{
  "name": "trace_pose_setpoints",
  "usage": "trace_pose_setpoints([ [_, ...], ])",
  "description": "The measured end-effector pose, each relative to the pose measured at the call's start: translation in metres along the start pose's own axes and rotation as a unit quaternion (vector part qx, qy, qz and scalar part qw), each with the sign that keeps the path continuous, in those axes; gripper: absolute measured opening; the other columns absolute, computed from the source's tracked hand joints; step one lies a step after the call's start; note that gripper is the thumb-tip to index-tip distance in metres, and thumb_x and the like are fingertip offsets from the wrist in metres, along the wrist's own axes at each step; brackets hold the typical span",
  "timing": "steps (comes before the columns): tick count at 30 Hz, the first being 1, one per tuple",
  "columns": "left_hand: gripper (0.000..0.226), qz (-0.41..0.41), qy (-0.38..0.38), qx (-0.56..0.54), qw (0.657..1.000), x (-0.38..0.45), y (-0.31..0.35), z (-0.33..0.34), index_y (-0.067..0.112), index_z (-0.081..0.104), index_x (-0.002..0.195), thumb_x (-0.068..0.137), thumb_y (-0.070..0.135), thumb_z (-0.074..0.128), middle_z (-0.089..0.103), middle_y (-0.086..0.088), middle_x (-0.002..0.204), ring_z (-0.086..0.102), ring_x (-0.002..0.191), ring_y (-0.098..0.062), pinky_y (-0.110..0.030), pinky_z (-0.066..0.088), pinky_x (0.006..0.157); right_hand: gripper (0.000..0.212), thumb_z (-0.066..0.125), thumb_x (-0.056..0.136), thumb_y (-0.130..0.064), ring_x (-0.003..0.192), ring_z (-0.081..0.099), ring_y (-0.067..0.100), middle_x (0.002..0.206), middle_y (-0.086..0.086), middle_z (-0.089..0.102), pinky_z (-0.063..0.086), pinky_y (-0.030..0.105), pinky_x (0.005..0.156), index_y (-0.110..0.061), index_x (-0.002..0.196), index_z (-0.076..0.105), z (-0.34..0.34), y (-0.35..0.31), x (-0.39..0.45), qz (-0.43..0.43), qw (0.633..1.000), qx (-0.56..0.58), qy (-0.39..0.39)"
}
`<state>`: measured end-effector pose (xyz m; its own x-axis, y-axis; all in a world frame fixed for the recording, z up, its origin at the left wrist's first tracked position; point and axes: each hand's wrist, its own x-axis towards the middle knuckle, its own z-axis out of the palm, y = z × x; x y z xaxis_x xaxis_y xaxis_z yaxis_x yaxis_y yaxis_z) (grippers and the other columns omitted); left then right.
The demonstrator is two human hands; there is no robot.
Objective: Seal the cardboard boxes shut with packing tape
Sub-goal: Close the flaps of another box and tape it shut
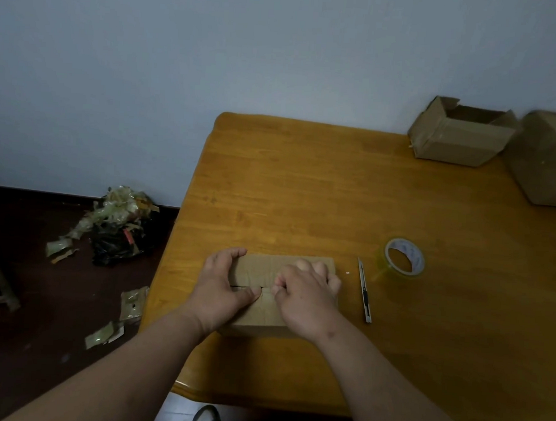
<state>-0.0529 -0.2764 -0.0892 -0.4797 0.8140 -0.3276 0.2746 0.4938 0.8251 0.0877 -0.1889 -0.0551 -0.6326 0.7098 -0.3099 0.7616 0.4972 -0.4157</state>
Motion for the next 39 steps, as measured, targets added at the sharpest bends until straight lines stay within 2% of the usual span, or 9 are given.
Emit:
trace_pose_setpoints([
  [9,0.064,-0.005,-0.022,0.005,1.0,0.001,-0.001,-0.004,0.038,0.036,0.139,0.086,0.033,0.072,0.031,0.007,0.134,0.037,0.119,-0.014,-0.03,0.034,0.102,0.01,0.05,0.096,-0.031,0.114,0.034,0.011,0.106,-0.016,0.039,0.022,0.031,0.097,-0.038,0.09,0.045,0.003,0.003,-0.006,-0.01,0.996,0.042,0.084],
  [11,0.069,0.006,0.007,0.03,1.0,0.001,-0.002,-0.001,0.036,0.037,0.139,0.082,0.039,0.075,0.032,0.004,0.136,0.037,0.123,-0.016,-0.03,0.034,0.104,0.011,0.052,0.094,-0.031,0.119,0.033,0.012,0.114,-0.014,0.038,0.022,0.032,0.1,-0.038,0.101,0.048,0.002,0.009,-0.01,-0.012,0.992,0.036,0.123],
  [13,0.077,0.015,0.036,0.078,0.996,0.002,-0.003,0.003,0.036,0.038,0.139,0.074,0.053,0.076,0.03,0.003,0.14,0.035,0.129,-0.02,-0.037,0.037,0.109,0.031,0.049,0.094,-0.039,0.132,0.029,0.016,0.135,-0.009,0.036,0.021,0.038,0.109,-0.036,0.125,0.047,0.001,0.021,-0.011,0.021,0.99,-0.009,0.143],
  [16,0.085,0.013,0.056,0.11,0.992,0.0,-0.001,0.008,0.037,0.034,0.142,0.071,0.062,0.073,0.026,0.005,0.146,0.033,0.13,-0.02,-0.042,0.041,0.108,0.06,0.033,0.098,-0.054,0.149,0.006,0.022,0.163,-0.007,0.003,0.014,0.047,0.119,-0.033,0.153,0.018,0.004,0.037,-0.009,0.053,0.995,-0.018,0.077],
  [21,0.08,0.015,0.067,0.056,0.996,0.002,0.0,0.009,0.03,0.034,0.144,0.078,0.043,0.077,0.034,0.006,0.138,0.037,0.123,-0.013,-0.034,0.039,0.105,0.068,0.041,0.102,-0.043,0.15,0.003,0.019,0.161,-0.018,-0.016,0.017,0.04,0.12,-0.031,0.157,0.003,0.009,0.042,-0.005,0.065,0.984,0.157,0.044],
  [24,0.074,0.015,0.058,0.056,0.997,0.004,0.004,0.007,0.028,0.033,0.146,0.084,0.044,0.071,0.033,0.006,0.139,0.036,0.122,-0.012,-0.035,0.039,0.106,0.066,0.044,0.103,-0.033,0.15,0.007,0.017,0.162,-0.014,-0.009,0.019,0.036,0.118,-0.032,0.157,0.005,0.007,0.042,-0.005,0.098,0.957,0.266,0.055],
  [34,0.066,0.002,0.078,0.079,0.994,0.032,0.023,-0.004,0.022,0.042,0.144,0.087,0.04,0.07,0.041,-0.002,0.14,0.042,0.125,-0.02,-0.038,0.039,0.104,0.064,0.04,0.104,-0.037,0.15,0.012,0.017,0.164,-0.007,0.004,0.019,0.035,0.117,-0.031,0.157,0.004,-0.01,0.042,0.011,0.106,0.943,0.314,0.026],
  [37,0.064,-0.012,0.095,0.069,0.993,0.046,0.027,-0.002,0.023,0.045,0.141,0.085,0.041,0.072,0.042,-0.003,0.138,0.042,0.125,-0.023,-0.042,0.039,0.106,0.053,0.037,0.106,-0.035,0.146,0.025,0.018,0.16,-0.003,0.024,0.026,0.037,0.114,-0.028,0.155,0.02,-0.017,0.059,0.018,0.143,0.91,0.381,0.076],
  [39,0.064,-0.024,0.114,0.063,0.991,0.057,0.032,0.001,0.024,0.046,0.14,0.085,0.043,0.071,0.042,-0.004,0.138,0.042,0.126,-0.025,-0.046,0.04,0.107,0.045,0.038,0.106,-0.028,0.142,0.032,0.019,0.155,0.001,0.032,0.031,0.036,0.113,-0.022,0.151,0.033,-0.02,0.083,0.024,0.178,0.924,0.313,0.13],
])
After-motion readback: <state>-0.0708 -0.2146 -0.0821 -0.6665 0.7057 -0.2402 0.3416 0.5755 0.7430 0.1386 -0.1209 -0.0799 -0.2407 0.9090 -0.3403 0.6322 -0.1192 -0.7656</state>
